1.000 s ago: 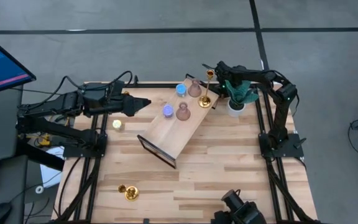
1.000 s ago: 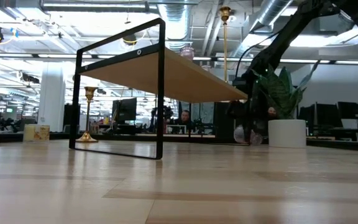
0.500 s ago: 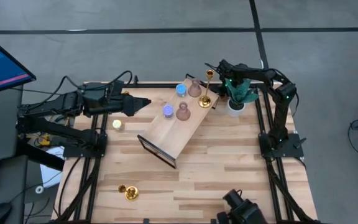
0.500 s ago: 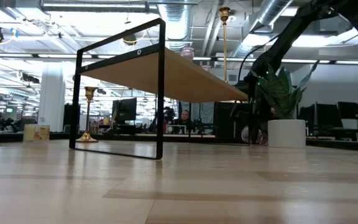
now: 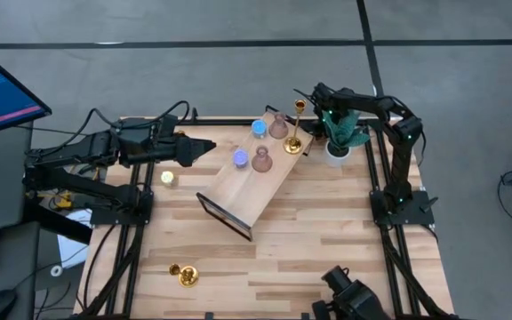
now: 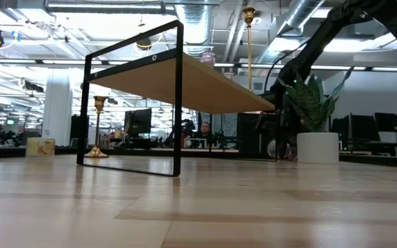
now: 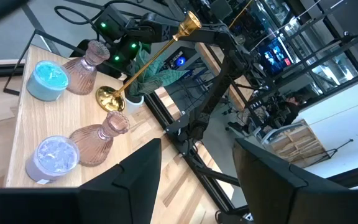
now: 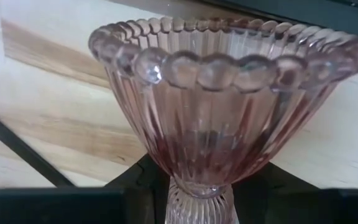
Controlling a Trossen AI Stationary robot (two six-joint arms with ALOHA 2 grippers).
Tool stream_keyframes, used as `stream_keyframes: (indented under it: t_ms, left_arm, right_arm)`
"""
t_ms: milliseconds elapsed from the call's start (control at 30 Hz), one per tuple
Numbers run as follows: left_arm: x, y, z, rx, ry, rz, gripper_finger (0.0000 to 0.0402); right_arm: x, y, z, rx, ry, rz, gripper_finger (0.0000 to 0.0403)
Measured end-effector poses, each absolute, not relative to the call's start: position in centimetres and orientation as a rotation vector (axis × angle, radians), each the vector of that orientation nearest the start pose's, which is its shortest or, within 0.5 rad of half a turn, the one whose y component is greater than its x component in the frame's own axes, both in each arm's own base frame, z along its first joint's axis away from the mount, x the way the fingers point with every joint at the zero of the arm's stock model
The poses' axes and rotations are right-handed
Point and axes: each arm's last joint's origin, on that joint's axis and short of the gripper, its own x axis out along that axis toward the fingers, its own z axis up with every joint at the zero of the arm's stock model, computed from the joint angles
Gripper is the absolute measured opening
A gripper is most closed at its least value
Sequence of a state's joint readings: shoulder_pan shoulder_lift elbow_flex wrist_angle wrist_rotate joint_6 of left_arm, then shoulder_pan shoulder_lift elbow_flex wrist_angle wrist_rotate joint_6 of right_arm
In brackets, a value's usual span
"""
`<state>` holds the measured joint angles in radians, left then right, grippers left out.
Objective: Pick & Place candle stick holders
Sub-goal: Put the glass candle holder on the shelf
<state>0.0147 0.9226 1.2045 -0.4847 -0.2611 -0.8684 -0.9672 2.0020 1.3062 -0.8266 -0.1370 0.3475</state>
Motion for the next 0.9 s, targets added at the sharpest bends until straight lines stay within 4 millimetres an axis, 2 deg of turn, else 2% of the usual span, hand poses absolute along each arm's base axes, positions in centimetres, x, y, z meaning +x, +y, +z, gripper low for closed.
stream_keyframes:
  t_ms: [600, 900]
  left_arm:
    - [17.3, 1.0, 42.0, -0.835, 0.07, 0.344, 0.0199]
    - [17.3, 1.0, 42.0, -0.834, 0.07, 0.344, 0.0199]
  right_arm:
    - [21.7, -30.3, 17.7, 1.062, 1.313, -0.843, 0.0111]
    - [20.7, -29.5, 21.5, 1.029, 1.264, -0.845, 0.0111]
